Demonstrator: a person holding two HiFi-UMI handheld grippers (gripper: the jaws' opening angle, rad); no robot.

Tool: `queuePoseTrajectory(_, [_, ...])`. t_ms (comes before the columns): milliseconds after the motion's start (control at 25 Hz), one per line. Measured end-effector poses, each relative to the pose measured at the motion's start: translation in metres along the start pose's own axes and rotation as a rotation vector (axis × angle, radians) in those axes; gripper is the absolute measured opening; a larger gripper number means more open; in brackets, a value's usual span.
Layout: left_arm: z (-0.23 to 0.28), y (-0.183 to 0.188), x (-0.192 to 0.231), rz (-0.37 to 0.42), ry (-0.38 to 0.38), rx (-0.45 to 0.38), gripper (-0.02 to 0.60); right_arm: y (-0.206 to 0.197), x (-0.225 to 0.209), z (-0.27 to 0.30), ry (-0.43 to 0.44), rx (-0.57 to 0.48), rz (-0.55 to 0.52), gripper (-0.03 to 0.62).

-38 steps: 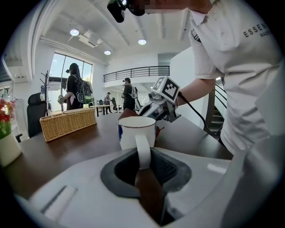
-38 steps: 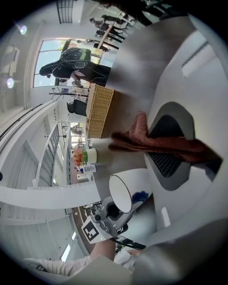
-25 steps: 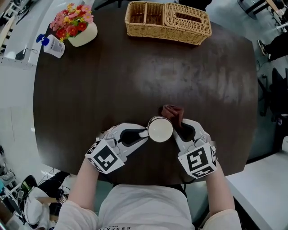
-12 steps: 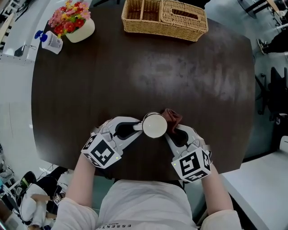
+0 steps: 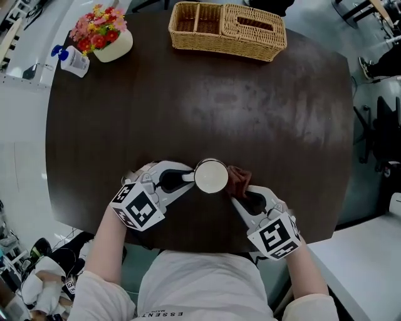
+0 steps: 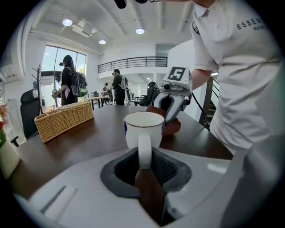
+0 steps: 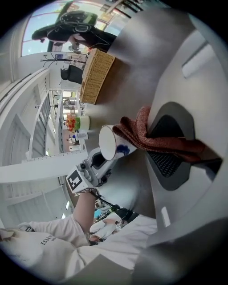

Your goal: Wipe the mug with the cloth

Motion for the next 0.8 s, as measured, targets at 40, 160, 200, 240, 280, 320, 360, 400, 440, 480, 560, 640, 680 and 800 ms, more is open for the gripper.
queuePoseTrajectory(40, [0.0,0.001,0.002,0.02,-0.014,0.008,0.072,-0.001,-0.01,-0.003,-0.022,0.003,-0.017,0.083])
queuePoseTrajectory(160, [-0.001,0.002,0.009,0.077,-0.057,0.027,0.072,0.007,-0.042,-0.004,-0.069,0.011,-0.127,0.083])
queuePoseTrajectory(200, [-0.001,0.002,0.012,0.094,-0.069,0.032,0.072,0.015,-0.052,-0.001,-0.071,0.004,-0.182,0.083])
queuePoseTrajectory(240, [-0.001,0.003,0.014,0.111,-0.079,0.037,0.072,0.025,-0.061,0.002,-0.065,-0.005,-0.239,0.083])
queuePoseTrajectory(280, [0.0,0.004,0.016,0.127,-0.09,0.041,0.072,0.035,-0.068,0.007,-0.051,-0.013,-0.292,0.083])
queuePoseTrajectory(320, [0.0,0.005,0.018,0.141,-0.1,0.045,0.072,0.046,-0.074,0.011,-0.028,-0.02,-0.338,0.083])
queuePoseTrajectory(360, [0.001,0.005,0.019,0.154,-0.11,0.048,0.072,0.056,-0.079,0.017,0.003,-0.028,-0.379,0.083])
queuePoseTrajectory(400, [0.002,0.006,0.021,0.164,-0.12,0.051,0.072,0.065,-0.083,0.022,0.037,-0.035,-0.418,0.083])
queuePoseTrajectory(440, [0.002,0.007,0.022,0.172,-0.13,0.054,0.072,0.073,-0.086,0.028,0.071,-0.041,-0.46,0.083])
queuePoseTrajectory(480, [0.002,0.007,0.024,0.178,-0.14,0.056,0.072,0.08,-0.089,0.033,0.104,-0.042,-0.505,0.083])
queuePoseTrajectory(560, [0.003,0.008,0.027,0.189,-0.158,0.06,0.072,0.092,-0.092,0.043,0.165,-0.025,-0.604,0.083])
queuePoseTrajectory(640, [0.004,0.009,0.03,0.198,-0.176,0.065,0.072,0.101,-0.094,0.051,0.222,0.003,-0.705,0.083])
queuePoseTrajectory(680, [0.005,0.009,0.031,0.201,-0.185,0.067,0.072,0.105,-0.095,0.054,0.245,0.015,-0.757,0.083])
queuePoseTrajectory(800, [0.005,0.009,0.036,0.184,-0.2,0.062,0.072,0.117,-0.093,0.061,0.29,0.054,-0.939,0.083])
Point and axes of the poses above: the fingertips, and each gripper's own axes: z forward along the fingers, x to its left, y out of its top, the point moved 9 cm from there along -z, backward along the fingers, and after that the axes turned 10 degrees about x, right-handed, at the moved point
